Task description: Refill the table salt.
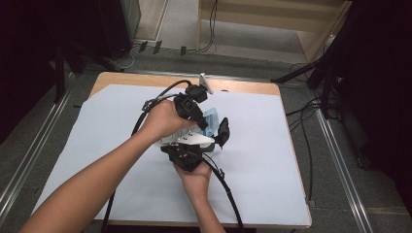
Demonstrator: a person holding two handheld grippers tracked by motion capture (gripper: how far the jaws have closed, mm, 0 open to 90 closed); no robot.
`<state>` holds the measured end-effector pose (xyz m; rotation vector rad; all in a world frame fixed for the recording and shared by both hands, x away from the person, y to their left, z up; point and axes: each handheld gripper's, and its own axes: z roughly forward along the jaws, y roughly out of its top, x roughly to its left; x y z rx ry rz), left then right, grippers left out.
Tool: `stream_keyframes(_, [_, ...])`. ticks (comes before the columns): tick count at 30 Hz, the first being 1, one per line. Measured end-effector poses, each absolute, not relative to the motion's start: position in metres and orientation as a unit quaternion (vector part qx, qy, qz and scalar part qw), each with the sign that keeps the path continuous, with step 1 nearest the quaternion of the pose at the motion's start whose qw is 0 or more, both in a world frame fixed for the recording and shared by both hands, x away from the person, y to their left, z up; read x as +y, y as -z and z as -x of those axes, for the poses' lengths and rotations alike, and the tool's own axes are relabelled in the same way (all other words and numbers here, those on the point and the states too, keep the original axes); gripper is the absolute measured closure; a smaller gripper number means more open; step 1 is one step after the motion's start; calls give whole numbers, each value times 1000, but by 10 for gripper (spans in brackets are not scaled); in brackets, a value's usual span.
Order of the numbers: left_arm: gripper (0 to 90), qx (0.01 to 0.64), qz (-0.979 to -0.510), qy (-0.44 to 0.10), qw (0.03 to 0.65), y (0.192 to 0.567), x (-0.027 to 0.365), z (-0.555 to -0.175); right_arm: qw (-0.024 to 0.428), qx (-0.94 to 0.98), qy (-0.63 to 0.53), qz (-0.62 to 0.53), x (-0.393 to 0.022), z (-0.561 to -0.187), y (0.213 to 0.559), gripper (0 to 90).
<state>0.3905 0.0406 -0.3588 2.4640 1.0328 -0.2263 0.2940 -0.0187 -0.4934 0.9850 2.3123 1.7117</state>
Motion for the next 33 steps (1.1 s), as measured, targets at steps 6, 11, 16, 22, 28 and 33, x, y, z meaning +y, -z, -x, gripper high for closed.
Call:
stream_keyframes(6, [900,378,-894,85,226,357,41,-391,47,758,-564,-323,-18,-295,493,900])
stream_keyframes(11, [900,371,-897,79,228,355,42,-388,50,760,-563,-321,-19,-295,493,900])
stream_keyframes(16, [900,372,-890,88,248,350,54,-385,51,765,-557,-319,-19,-295,494,900])
stream_keyframes(22, [900,372,-884,88,268,346,66,-384,51,767,-556,-315,-20,-294,493,900])
stream_keyframes(28, [900,370,-876,94,295,345,78,-384,54,771,-550,-316,-22,-293,493,900])
stream_keyframes(33, [900,362,-873,93,312,342,87,-381,51,772,-547,-321,-27,-294,493,900])
